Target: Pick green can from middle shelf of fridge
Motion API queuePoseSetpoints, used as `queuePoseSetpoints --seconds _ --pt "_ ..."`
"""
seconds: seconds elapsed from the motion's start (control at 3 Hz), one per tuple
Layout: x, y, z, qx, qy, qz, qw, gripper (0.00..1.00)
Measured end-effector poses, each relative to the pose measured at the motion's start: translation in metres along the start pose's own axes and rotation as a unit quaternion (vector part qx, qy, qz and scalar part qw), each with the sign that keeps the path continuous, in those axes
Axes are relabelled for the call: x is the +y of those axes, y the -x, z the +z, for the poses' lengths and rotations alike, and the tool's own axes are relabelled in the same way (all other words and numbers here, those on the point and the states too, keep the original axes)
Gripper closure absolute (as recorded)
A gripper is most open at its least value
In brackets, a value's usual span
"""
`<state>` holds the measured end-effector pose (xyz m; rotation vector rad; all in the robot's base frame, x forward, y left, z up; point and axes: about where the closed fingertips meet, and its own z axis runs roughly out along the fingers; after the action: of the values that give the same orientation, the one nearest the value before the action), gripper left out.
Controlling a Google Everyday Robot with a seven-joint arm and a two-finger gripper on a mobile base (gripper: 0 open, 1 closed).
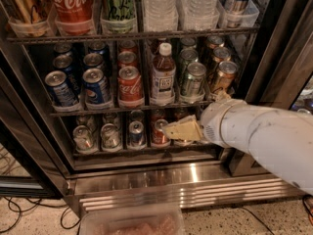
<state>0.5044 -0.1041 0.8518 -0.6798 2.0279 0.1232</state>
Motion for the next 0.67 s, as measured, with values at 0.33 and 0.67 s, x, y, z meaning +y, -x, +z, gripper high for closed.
queuePoseSetpoints --seconds 0.33,0.67 --pt "0.000 0.009 0.025 -0.059 -0.011 0.021 0.9980 0.00" --pt "-0.003 0.025 0.027 -0.091 -0.027 0.021 0.9952 0.00"
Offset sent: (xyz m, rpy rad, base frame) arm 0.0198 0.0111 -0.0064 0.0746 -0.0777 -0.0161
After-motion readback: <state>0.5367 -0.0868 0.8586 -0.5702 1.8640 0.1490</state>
